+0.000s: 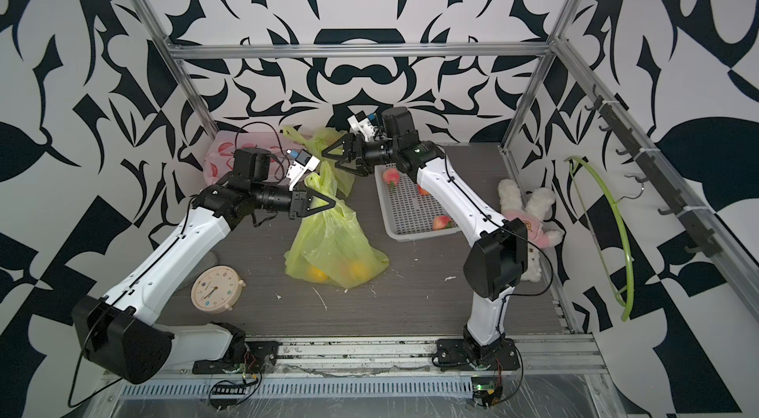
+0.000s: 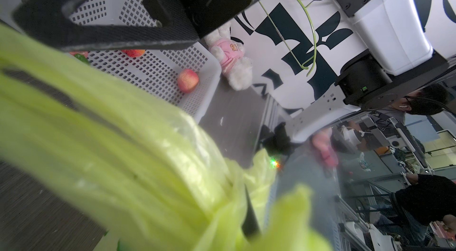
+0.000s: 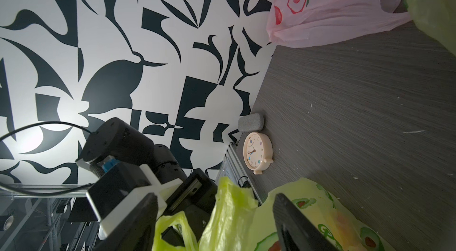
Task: Place the peach into a plastic bag & tie a knot
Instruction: Cross the plastic bag at the center of the board.
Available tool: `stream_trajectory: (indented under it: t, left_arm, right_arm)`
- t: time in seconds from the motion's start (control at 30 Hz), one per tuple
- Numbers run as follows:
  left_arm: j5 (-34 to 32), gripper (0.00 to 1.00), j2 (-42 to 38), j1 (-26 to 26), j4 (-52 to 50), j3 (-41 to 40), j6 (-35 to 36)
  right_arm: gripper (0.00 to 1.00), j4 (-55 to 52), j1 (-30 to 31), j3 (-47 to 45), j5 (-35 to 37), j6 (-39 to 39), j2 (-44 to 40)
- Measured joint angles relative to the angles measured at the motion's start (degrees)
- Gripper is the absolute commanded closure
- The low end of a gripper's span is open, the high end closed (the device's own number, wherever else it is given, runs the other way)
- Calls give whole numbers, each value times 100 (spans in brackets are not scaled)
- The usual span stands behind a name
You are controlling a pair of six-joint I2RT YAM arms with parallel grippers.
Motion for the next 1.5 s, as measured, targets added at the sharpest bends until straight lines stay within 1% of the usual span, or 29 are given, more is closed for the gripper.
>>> stream_trajectory:
  t: [0.1,0.13,0.3,0.37,0.5,0.63,0.77,0.87,0.9,1.03,1.17,1.23,1.33,1.5]
  left_arm:
    - [0,100,0,0,-13,0,2]
    - [0,100,0,0,-17,0,0]
    - [0,100,2,0,-46,0,2]
    - [0,100,0,0,-59,0,2]
    - [-4,100,0,0,-105,0,17]
    - [-15,100,0,0,-133,0,42]
    - [-57,100,-9,0,-131,0,48]
    - [-131,100,-11,0,-127,-2,48]
    - [-186,100,-11,0,-129,-4,46]
    - [-494,100,-11,4,-109,-17,2]
    - [-1051,100,-48,48,85,-105,-177]
    - [-1309,100,-94,103,310,-225,-352]
    - [-1550,100,-264,140,693,-516,-643]
    - [-1884,100,-518,138,984,-887,-1025]
  right_arm:
    - [25,85,103,0,-11,85,116]
    - [27,133,142,0,-28,109,153]
    - [51,328,315,0,-68,330,262]
    - [62,382,341,0,-68,323,251]
    - [76,437,293,-70,2,363,146]
    - [83,404,201,-181,87,315,-66]
    - [87,308,155,-188,118,214,-297]
    - [98,164,155,-212,160,101,-470]
    - [100,109,155,-232,184,72,-527]
    - [100,-192,195,-313,380,-157,-704]
    - [100,-708,398,-448,905,-503,-927]
    - [100,-774,595,-662,1207,-584,-1091]
    - [100,-544,960,-1237,1606,-538,-1351]
    - [100,466,1292,-2162,1947,-210,-1436]
